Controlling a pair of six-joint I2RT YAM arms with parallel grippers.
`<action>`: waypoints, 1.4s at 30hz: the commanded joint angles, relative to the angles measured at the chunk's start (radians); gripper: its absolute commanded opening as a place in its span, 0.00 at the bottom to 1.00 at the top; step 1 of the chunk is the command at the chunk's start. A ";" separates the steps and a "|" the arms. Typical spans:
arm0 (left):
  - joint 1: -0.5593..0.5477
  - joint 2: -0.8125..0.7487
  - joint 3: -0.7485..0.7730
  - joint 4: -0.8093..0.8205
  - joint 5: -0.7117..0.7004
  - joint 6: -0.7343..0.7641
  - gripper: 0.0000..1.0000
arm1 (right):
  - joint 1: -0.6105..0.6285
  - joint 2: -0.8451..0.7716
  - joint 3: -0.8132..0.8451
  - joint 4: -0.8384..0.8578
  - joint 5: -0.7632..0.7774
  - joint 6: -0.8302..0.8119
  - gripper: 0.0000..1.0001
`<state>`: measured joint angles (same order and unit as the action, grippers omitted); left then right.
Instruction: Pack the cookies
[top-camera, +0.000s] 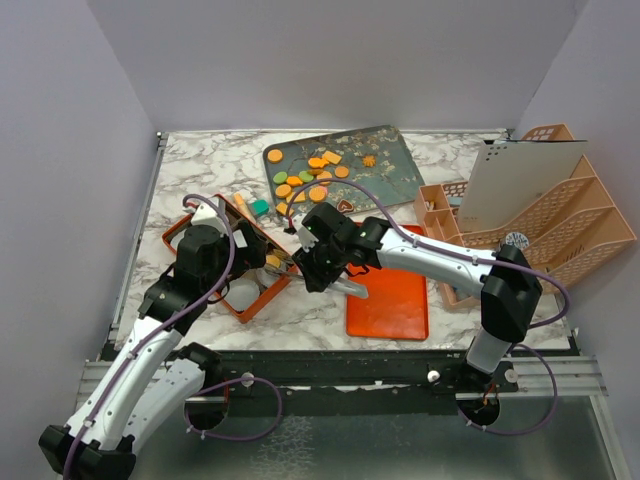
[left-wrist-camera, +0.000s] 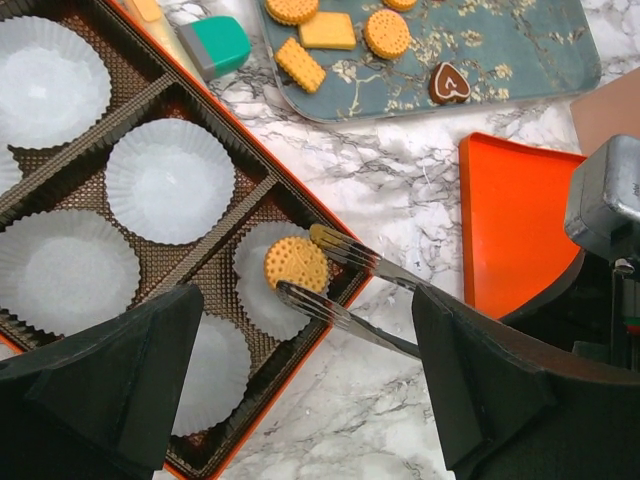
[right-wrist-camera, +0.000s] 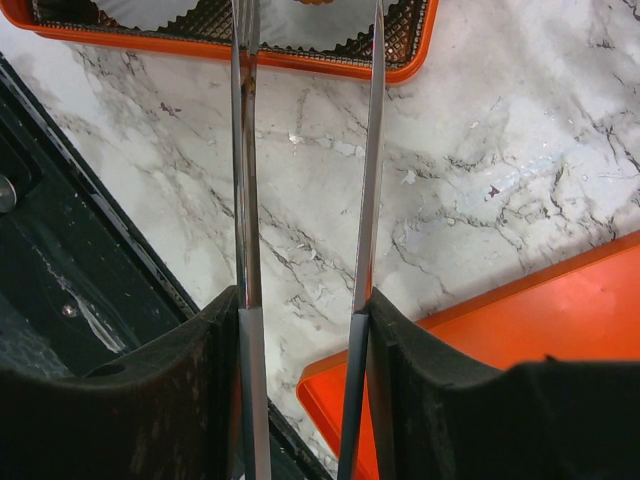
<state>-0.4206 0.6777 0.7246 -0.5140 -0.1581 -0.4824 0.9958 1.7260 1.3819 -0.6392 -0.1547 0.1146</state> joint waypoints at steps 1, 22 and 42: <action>0.003 0.021 -0.014 0.026 0.073 -0.019 0.95 | 0.006 0.014 -0.004 0.008 0.030 -0.004 0.49; 0.003 0.085 -0.052 0.022 0.191 -0.039 0.91 | -0.004 -0.159 -0.101 0.131 0.260 0.085 0.58; -0.028 0.282 -0.091 0.020 0.287 -0.033 0.84 | -0.136 -0.358 -0.260 0.225 0.440 0.197 0.51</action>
<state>-0.4252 0.9165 0.6445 -0.5037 0.0834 -0.5137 0.8577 1.4181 1.1351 -0.4820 0.2481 0.2966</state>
